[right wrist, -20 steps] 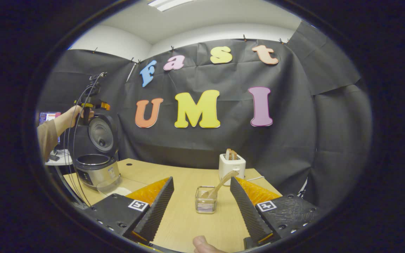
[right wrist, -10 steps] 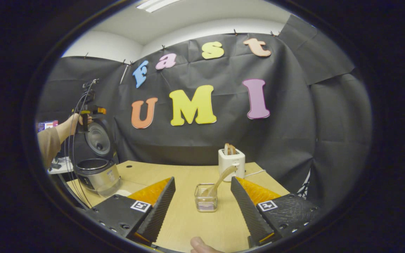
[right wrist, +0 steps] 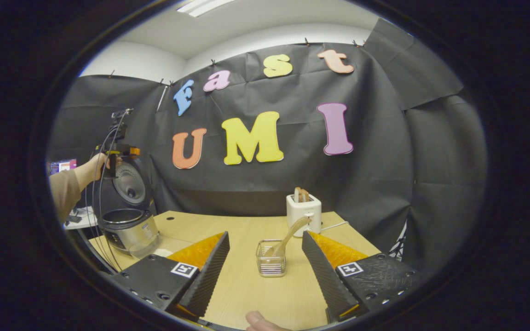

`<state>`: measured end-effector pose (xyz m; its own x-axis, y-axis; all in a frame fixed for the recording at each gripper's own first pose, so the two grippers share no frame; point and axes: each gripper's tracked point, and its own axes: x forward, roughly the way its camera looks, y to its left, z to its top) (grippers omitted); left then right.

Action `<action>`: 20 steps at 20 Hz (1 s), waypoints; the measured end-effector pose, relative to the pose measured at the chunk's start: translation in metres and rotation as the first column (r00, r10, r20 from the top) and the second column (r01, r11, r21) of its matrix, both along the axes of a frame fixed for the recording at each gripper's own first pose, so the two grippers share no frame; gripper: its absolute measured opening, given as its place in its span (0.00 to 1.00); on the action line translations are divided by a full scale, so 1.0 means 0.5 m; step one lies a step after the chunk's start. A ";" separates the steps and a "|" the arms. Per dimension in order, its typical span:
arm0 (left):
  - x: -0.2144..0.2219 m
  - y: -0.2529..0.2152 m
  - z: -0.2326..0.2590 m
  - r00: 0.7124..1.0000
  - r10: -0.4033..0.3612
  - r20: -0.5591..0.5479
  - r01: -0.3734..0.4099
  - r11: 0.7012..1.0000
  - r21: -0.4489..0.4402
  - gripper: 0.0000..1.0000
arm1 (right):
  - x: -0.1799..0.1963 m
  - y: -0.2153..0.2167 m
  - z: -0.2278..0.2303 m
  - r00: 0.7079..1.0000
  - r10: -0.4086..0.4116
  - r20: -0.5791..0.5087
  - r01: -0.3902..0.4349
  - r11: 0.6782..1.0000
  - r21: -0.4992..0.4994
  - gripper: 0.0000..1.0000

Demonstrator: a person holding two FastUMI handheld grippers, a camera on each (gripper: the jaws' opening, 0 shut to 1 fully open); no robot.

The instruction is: Close the left gripper, press the button to open the rice cooker; take a wooden spoon from the chopstick holder with the right hand, scoop a spoonful of rice and pour it into the rice cooker, then put the wooden spoon back into the chopstick holder.

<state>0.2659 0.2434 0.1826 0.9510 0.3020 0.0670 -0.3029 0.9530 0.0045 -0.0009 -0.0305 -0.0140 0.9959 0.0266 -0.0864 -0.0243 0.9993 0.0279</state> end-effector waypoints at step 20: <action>-0.270 -0.087 -0.177 0.997 0.005 0.076 -0.005 1.000 0.010 0.98 | -0.051 0.010 0.044 0.998 0.014 0.061 -0.014 1.000 -0.002 0.94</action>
<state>0.1310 0.2001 0.0941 0.9415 0.3057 0.1418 -0.3075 0.9515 -0.0092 -0.0263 -0.0256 0.0079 0.9989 0.0404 -0.0256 -0.0398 0.9989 0.0247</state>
